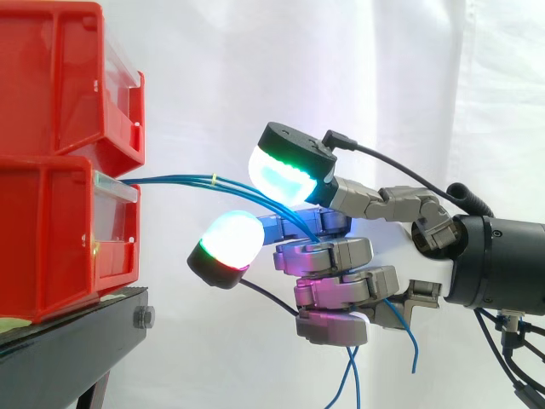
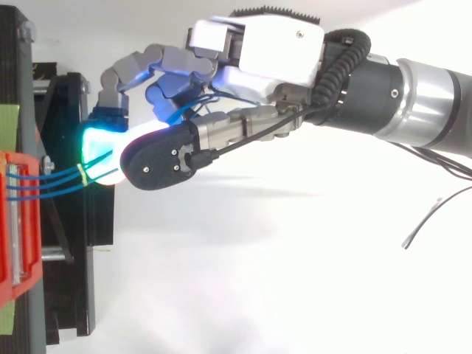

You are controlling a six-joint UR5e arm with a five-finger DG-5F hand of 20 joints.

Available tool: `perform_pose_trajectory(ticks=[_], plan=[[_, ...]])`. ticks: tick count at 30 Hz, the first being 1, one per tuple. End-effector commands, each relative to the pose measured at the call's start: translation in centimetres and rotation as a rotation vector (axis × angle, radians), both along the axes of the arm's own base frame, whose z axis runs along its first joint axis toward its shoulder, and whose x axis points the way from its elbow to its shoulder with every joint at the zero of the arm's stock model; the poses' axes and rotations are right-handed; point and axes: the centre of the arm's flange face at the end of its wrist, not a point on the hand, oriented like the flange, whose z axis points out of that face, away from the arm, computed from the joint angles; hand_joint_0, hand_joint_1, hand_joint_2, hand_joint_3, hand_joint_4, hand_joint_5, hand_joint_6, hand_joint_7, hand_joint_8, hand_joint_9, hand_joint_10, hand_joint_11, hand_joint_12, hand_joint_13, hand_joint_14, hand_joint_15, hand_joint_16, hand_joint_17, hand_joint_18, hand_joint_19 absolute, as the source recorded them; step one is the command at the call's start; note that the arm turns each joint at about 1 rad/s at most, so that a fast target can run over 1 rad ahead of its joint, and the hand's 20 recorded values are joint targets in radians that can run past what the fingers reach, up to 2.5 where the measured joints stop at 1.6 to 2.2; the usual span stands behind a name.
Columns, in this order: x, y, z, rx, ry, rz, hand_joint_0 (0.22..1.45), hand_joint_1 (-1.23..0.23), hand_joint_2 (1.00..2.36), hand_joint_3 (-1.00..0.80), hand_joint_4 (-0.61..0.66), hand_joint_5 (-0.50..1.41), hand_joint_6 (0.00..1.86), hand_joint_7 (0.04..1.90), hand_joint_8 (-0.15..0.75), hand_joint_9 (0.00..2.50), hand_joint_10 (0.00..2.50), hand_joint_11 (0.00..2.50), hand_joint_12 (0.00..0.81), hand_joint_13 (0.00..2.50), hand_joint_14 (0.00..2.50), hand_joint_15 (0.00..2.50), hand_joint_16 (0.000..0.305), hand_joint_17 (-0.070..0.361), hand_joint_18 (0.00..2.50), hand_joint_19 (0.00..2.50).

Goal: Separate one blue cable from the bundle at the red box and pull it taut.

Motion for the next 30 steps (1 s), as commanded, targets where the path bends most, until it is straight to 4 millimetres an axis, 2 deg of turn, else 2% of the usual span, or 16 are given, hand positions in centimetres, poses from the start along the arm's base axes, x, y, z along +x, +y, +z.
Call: perform_pose_trajectory(ticks=[1, 11, 15, 21, 30], plan=[[0.1, 0.3, 0.2, 0.000, -0.006, 0.007, 0.63, -0.51, 1.01, -0.34, 0.16, -0.16, 0.79, 0.92, 0.259, 0.67, 2.50, 1.24, 0.347, 0.99, 2.50, 1.13, 0.044, 0.099, 1.32, 1.43], [0.8, 0.9, 1.3, -0.019, -0.030, 0.054, 0.62, -0.57, 1.01, -0.17, 0.15, -0.17, 0.88, 0.87, 0.286, 0.67, 2.50, 1.20, 0.381, 1.03, 2.50, 1.08, 0.051, 0.115, 1.38, 1.41], [0.9, 0.5, 1.8, -0.018, -0.033, 0.052, 0.62, -0.65, 1.01, -0.10, 0.14, -0.17, 0.90, 0.85, 0.299, 0.68, 2.50, 1.14, 0.393, 1.05, 2.50, 1.03, 0.057, 0.129, 1.42, 1.37], [0.9, 0.5, 1.9, -0.020, -0.039, 0.053, 0.63, -0.68, 1.01, -0.11, 0.11, -0.17, 0.91, 0.84, 0.294, 0.67, 2.50, 1.16, 0.383, 1.04, 2.50, 1.05, 0.056, 0.125, 1.41, 1.37], [0.9, 0.7, 1.8, -0.030, -0.037, 0.052, 0.66, -0.79, 1.02, -0.20, 0.00, -0.18, 0.92, 0.84, 0.247, 0.57, 2.50, 1.28, 0.350, 0.96, 2.50, 1.15, 0.042, 0.094, 1.29, 1.44]])
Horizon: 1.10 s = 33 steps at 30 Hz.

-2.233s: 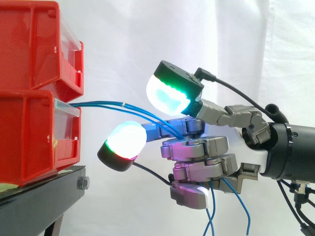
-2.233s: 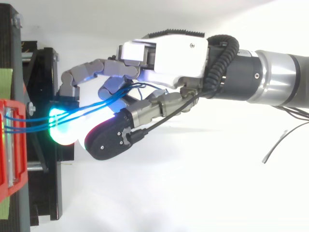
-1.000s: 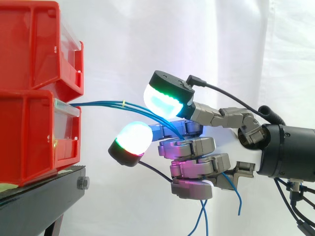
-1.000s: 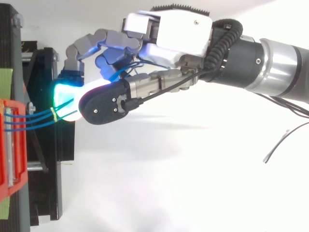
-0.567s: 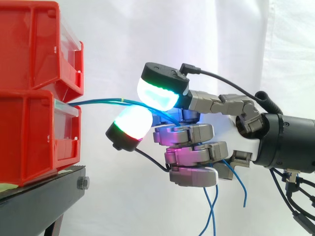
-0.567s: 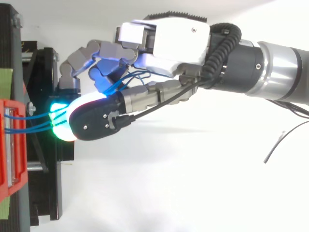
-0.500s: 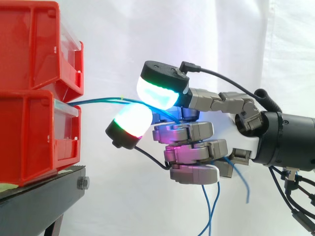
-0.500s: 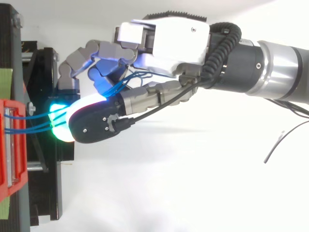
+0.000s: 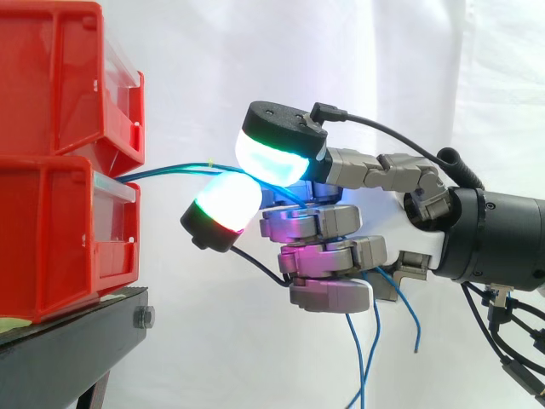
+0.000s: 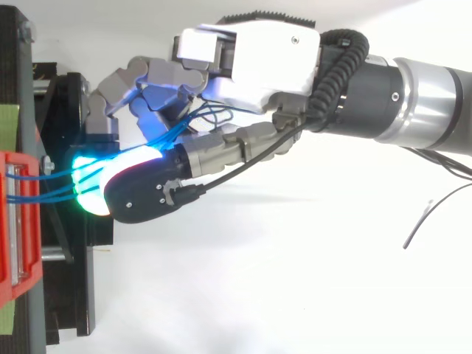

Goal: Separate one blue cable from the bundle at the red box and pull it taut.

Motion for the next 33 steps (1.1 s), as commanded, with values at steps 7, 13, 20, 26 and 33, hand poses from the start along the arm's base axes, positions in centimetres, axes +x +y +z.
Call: perform_pose_trajectory(ticks=[7, 13, 20, 26, 33], plan=[[0.05, 0.36, -0.04, -0.009, 0.000, 0.001, 0.69, -0.79, 1.01, -0.34, 0.06, -0.19, 0.94, 0.80, 0.271, 0.54, 2.50, 1.26, 0.351, 0.95, 2.50, 1.14, 0.041, 0.093, 1.29, 1.43], [0.05, 0.34, -0.04, -0.007, 0.000, 0.000, 0.72, -0.80, 1.00, -0.50, 0.13, -0.20, 0.95, 0.79, 0.285, 0.54, 2.50, 1.20, 0.351, 0.96, 2.50, 1.13, 0.041, 0.093, 1.30, 1.41], [0.05, 0.34, -0.04, -0.007, 0.000, 0.000, 0.60, -0.72, 1.00, -0.50, 0.16, -0.20, 0.95, 0.77, 0.284, 0.59, 2.50, 1.19, 0.346, 0.98, 2.50, 1.11, 0.041, 0.093, 1.31, 1.39], [0.06, 0.34, -0.02, -0.009, -0.002, -0.001, 0.60, -0.42, 1.00, -0.50, 0.15, -0.19, 0.94, 0.81, 0.283, 0.65, 2.50, 1.20, 0.354, 1.03, 2.50, 1.12, 0.042, 0.094, 1.29, 1.40], [0.08, 0.45, -0.01, -0.008, -0.003, -0.001, 0.64, -0.63, 1.01, -0.35, 0.13, -0.20, 0.96, 0.80, 0.282, 0.58, 2.50, 1.23, 0.357, 1.00, 2.50, 1.12, 0.044, 0.098, 1.26, 1.38]])
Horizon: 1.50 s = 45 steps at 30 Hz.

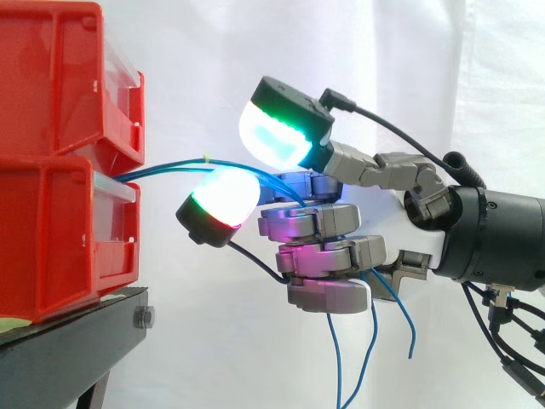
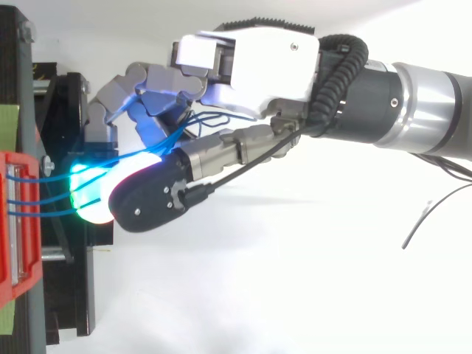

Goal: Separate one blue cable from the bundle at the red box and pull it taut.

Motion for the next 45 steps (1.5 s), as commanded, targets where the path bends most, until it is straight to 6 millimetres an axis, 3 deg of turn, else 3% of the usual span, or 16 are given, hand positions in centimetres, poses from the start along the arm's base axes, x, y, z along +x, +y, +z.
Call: perform_pose_trajectory(ticks=[1, 5, 10, 12, 14, 17, 20, 22, 27, 34, 45], plan=[[0.0, -0.1, 0.1, 0.000, -0.002, -0.001, 0.65, -0.68, 1.01, -0.36, 0.13, -0.20, 0.96, 0.80, 0.287, 0.58, 2.50, 1.21, 0.363, 1.00, 2.50, 1.12, 0.044, 0.100, 1.25, 1.37], [0.0, -0.1, 0.1, 0.000, -0.003, -0.001, 0.68, -0.77, 1.01, -0.38, 0.11, -0.20, 0.97, 0.78, 0.282, 0.58, 2.50, 1.18, 0.365, 1.03, 2.48, 1.14, 0.045, 0.100, 1.26, 1.35], [0.0, -0.1, 0.0, -0.002, -0.001, -0.002, 0.73, -0.84, 1.00, -0.50, 0.12, -0.20, 0.99, 0.77, 0.276, 0.63, 2.50, 1.18, 0.361, 1.12, 2.18, 1.21, 0.045, 0.102, 1.27, 1.31], [0.0, 0.0, 0.0, -0.009, 0.002, -0.002, 0.67, -0.83, 1.00, -0.50, 0.13, -0.19, 0.98, 0.77, 0.278, 0.66, 2.50, 1.18, 0.364, 1.14, 2.10, 1.23, 0.045, 0.102, 1.26, 1.32], [0.0, 0.3, -0.1, -0.017, 0.006, -0.002, 0.58, -0.70, 1.00, -0.50, 0.13, -0.19, 0.98, 0.78, 0.281, 0.68, 2.50, 1.18, 0.361, 1.18, 1.95, 1.23, 0.046, 0.103, 1.25, 1.32], [0.0, 0.6, -0.1, -0.021, 0.006, 0.002, 0.54, -0.47, 1.00, -0.50, 0.13, -0.18, 0.96, 0.81, 0.285, 0.76, 2.50, 1.19, 0.366, 1.23, 1.80, 1.22, 0.049, 0.110, 1.26, 1.30], [0.1, 0.9, -0.1, -0.024, 0.006, 0.005, 0.56, -0.33, 1.00, -0.50, 0.12, -0.17, 0.95, 0.86, 0.274, 0.79, 2.50, 1.22, 0.358, 1.27, 1.66, 1.24, 0.047, 0.105, 1.24, 1.32], [0.1, 0.9, -0.1, -0.026, 0.006, 0.004, 0.61, -0.33, 1.00, -0.50, 0.10, -0.16, 0.95, 0.87, 0.271, 0.82, 2.50, 1.23, 0.345, 1.28, 1.61, 1.25, 0.045, 0.102, 1.22, 1.33], [0.1, 1.1, -0.1, -0.025, 0.006, 0.004, 0.61, -0.56, 1.01, -0.24, 0.10, -0.15, 0.95, 0.89, 0.295, 0.86, 2.50, 1.20, 0.375, 1.31, 1.58, 1.26, 0.050, 0.111, 1.25, 1.31], [0.1, 1.2, 0.1, -0.025, 0.003, 0.004, 0.65, -0.75, 1.02, -0.17, 0.01, -0.16, 0.96, 0.93, 0.283, 0.81, 2.50, 1.32, 0.363, 1.30, 1.52, 1.32, 0.048, 0.107, 1.25, 1.31], [0.2, 2.1, 0.0, -0.036, 0.004, 0.005, 0.75, -0.87, 1.00, -0.50, -0.02, -0.17, 0.98, 0.88, 0.264, 0.78, 2.50, 1.28, 0.355, 1.31, 1.31, 1.43, 0.047, 0.105, 1.23, 1.26]])
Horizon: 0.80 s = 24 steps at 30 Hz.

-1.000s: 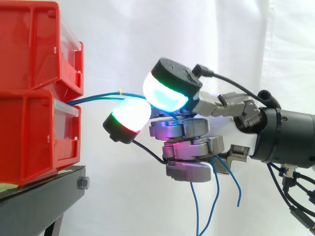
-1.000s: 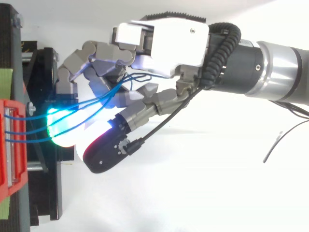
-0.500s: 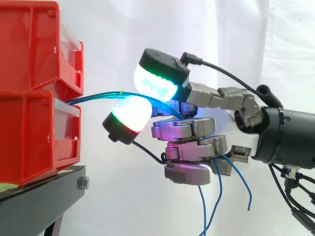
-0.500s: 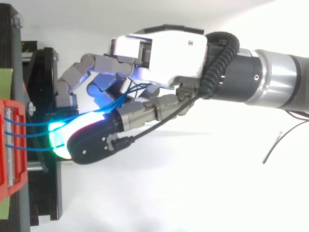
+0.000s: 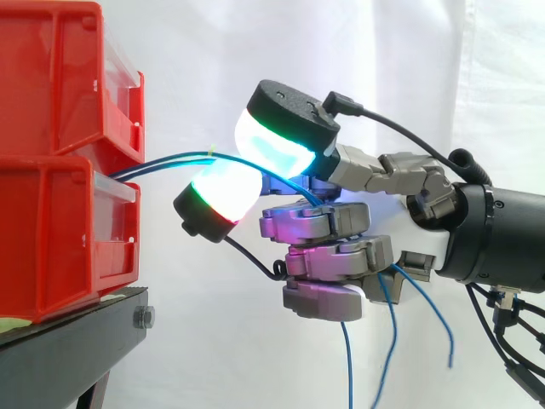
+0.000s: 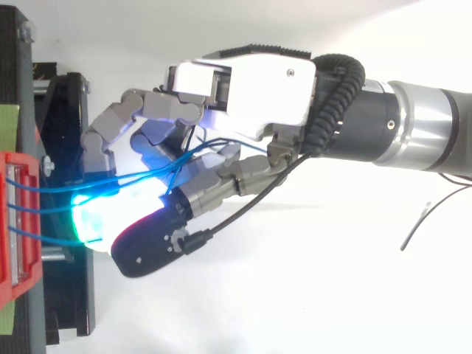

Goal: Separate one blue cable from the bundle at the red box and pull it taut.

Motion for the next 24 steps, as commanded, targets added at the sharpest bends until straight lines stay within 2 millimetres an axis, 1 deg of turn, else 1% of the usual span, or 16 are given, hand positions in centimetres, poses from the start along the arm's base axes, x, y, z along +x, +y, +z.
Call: perform_pose_trajectory(ticks=[1, 2, 3, 4, 5, 7, 9, 10, 11, 12, 13, 18, 20, 22, 23, 24], plan=[[0.0, 0.5, -0.1, -0.001, 0.003, 0.001, 0.76, -0.87, 1.00, -0.50, -0.02, -0.17, 0.98, 0.88, 0.263, 0.78, 2.50, 1.28, 0.350, 1.31, 1.30, 1.43, 0.047, 0.105, 1.23, 1.27], [0.0, 0.5, -0.1, -0.001, 0.003, 0.000, 0.77, -0.89, 1.00, -0.50, -0.04, -0.17, 0.98, 0.90, 0.264, 0.79, 2.50, 1.28, 0.353, 1.32, 1.25, 1.47, 0.046, 0.104, 1.23, 1.26], [0.0, 0.6, -0.1, -0.001, 0.003, 0.002, 0.79, -0.89, 1.00, -0.50, -0.08, -0.17, 0.98, 0.98, 0.254, 0.79, 2.50, 1.30, 0.352, 1.32, 1.22, 1.48, 0.045, 0.101, 1.22, 1.27], [0.1, 0.7, -0.1, -0.001, 0.003, 0.002, 0.81, -0.89, 1.00, -0.49, -0.09, -0.17, 0.98, 0.97, 0.253, 0.79, 2.50, 1.29, 0.353, 1.31, 1.25, 1.45, 0.044, 0.100, 1.21, 1.28], [0.1, 0.8, 0.0, 0.001, 0.002, -0.001, 0.82, -0.90, 1.00, -0.46, -0.08, -0.17, 0.98, 0.99, 0.228, 0.78, 2.50, 1.39, 0.346, 1.30, 1.24, 1.47, 0.044, 0.100, 1.20, 1.28], [0.1, 1.0, -0.1, 0.001, 0.003, -0.001, 0.82, -0.90, 1.01, -0.44, -0.06, -0.18, 0.99, 0.95, 0.222, 0.76, 2.50, 1.40, 0.343, 1.29, 1.25, 1.46, 0.044, 0.098, 1.20, 1.29], [0.1, 1.1, -0.1, 0.001, 0.007, -0.003, 0.83, -0.90, 1.00, -0.46, -0.03, -0.18, 0.99, 0.91, 0.232, 0.76, 2.50, 1.34, 0.350, 1.29, 1.26, 1.48, 0.043, 0.098, 1.20, 1.29], [0.1, 1.2, -0.1, 0.001, 0.008, -0.001, 0.83, -0.90, 1.00, -0.50, -0.02, -0.18, 0.99, 0.89, 0.234, 0.76, 2.50, 1.34, 0.347, 1.29, 1.23, 1.49, 0.044, 0.099, 1.20, 1.28], [0.1, 1.2, -0.1, 0.001, 0.010, -0.001, 0.80, -0.92, 1.00, -0.50, 0.01, -0.18, 0.99, 0.85, 0.231, 0.75, 2.50, 1.35, 0.345, 1.31, 1.13, 1.55, 0.045, 0.101, 1.22, 1.25], [0.0, 1.4, -0.2, 0.000, 0.014, 0.000, 0.79, -0.93, 1.00, -0.50, 0.02, -0.18, 0.98, 0.85, 0.235, 0.75, 2.50, 1.36, 0.347, 1.31, 1.09, 1.58, 0.044, 0.099, 1.22, 1.24], [0.0, 1.4, -0.2, 0.000, 0.016, 0.000, 0.76, -0.96, 1.00, -0.50, 0.03, -0.18, 0.98, 0.86, 0.234, 0.73, 2.50, 1.37, 0.344, 1.30, 1.07, 1.57, 0.044, 0.100, 1.22, 1.23], [0.0, 1.8, -0.2, 0.000, 0.019, 0.006, 0.68, -1.04, 1.00, -0.50, 0.04, -0.19, 0.98, 0.86, 0.232, 0.67, 2.50, 1.35, 0.355, 1.22, 0.94, 1.59, 0.045, 0.102, 1.18, 1.21], [0.0, 1.8, -0.2, 0.002, 0.019, 0.004, 0.67, -1.05, 1.00, -0.50, 0.04, -0.19, 0.98, 0.85, 0.232, 0.67, 2.50, 1.32, 0.361, 1.21, 0.89, 1.60, 0.045, 0.102, 1.17, 1.22], [0.0, 1.8, -0.3, 0.002, 0.020, 0.004, 0.69, -1.03, 1.00, -0.50, 0.04, -0.19, 0.98, 0.84, 0.226, 0.67, 2.50, 1.29, 0.364, 1.21, 0.84, 1.61, 0.046, 0.103, 1.16, 1.21], [0.0, 1.8, -0.3, 0.003, 0.020, 0.004, 0.71, -1.02, 1.00, -0.50, 0.04, -0.19, 0.98, 0.85, 0.229, 0.67, 2.50, 1.30, 0.360, 1.21, 0.75, 1.64, 0.046, 0.103, 1.16, 1.21], [0.0, 1.8, -0.3, 0.003, 0.020, 0.004, 0.72, -1.00, 1.00, -0.50, 0.04, -0.19, 0.98, 0.85, 0.229, 0.67, 2.50, 1.30, 0.362, 1.21, 0.72, 1.65, 0.045, 0.102, 1.16, 1.21]])
